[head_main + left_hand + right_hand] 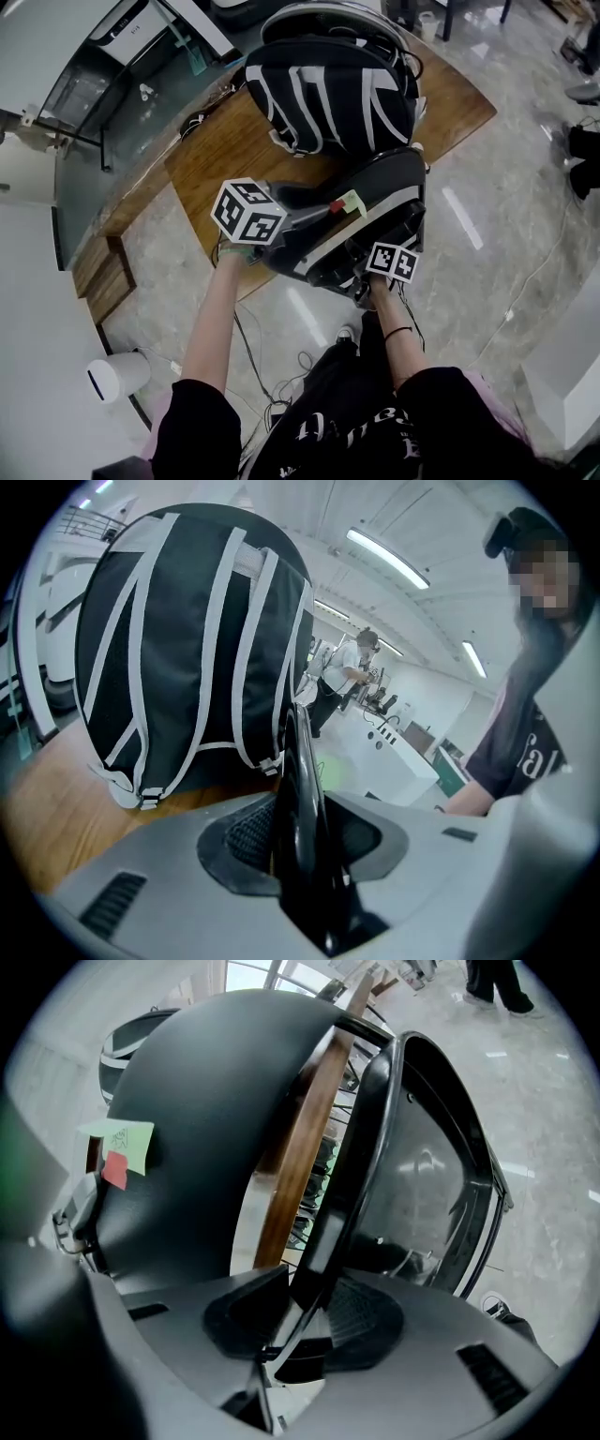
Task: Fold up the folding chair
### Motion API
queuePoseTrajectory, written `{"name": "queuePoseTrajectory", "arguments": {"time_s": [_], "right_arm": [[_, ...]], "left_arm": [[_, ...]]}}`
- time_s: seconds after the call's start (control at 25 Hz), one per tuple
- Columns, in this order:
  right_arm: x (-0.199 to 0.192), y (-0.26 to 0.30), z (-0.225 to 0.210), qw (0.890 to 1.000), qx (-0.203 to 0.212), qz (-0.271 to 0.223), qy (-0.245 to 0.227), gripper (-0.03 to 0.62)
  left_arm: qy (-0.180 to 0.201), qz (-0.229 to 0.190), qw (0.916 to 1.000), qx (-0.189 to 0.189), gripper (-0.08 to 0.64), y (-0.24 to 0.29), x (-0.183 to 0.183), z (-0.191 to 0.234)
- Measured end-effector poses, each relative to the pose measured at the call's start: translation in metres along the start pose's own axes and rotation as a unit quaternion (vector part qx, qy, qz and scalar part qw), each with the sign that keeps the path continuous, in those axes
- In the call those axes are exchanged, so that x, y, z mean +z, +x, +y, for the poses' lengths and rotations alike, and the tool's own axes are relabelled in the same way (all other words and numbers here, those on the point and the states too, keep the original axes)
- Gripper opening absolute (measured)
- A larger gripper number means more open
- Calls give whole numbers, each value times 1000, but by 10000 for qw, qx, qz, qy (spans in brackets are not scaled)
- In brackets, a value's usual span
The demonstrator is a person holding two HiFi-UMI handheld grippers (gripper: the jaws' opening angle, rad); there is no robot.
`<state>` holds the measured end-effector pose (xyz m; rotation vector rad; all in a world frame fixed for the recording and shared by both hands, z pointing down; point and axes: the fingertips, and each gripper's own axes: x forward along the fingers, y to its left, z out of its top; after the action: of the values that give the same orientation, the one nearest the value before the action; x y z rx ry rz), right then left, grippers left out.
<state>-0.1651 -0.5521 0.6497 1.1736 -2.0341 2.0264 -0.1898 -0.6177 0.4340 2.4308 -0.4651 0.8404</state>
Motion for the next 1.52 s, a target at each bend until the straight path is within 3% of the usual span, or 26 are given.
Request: {"name": "queuePoseTrajectory", "arguments": {"time_s": [0.24,0.48,0.72,0.96,1.12,1.24,1.4,1.52], "right_arm": [[0,-1,1,10000,26,7,-69,101],[-7,-13,-2,9990,-162,135,-386,114],[-13,-35,-13,9992,-243,113,-287,143],[-7,-78,-16,9906,-834,-86,-1085,141],[2,-105,11,9848,-736,-287,-1550,135],[0,-119,37,9840,-514,-378,-1666,124],[-13,-136,71,9789,-345,-536,-1942,89],[-34,-147,100,9749,-175,-586,-2142,71]], "left_arm": [[-112,3,9999,-84,138,0,1,1],[-6,-100,9985,532,191,-6,1,7],[177,-237,9935,1099,222,-15,2,10],[-187,-885,9873,1303,222,-58,17,7],[-485,-1493,9789,1312,221,-94,25,-11],[-609,-1629,9749,1388,217,-112,19,-32],[-804,-1877,9685,1423,118,-127,3,-77],[-871,-1973,9656,1451,86,-130,-18,-113]]}}
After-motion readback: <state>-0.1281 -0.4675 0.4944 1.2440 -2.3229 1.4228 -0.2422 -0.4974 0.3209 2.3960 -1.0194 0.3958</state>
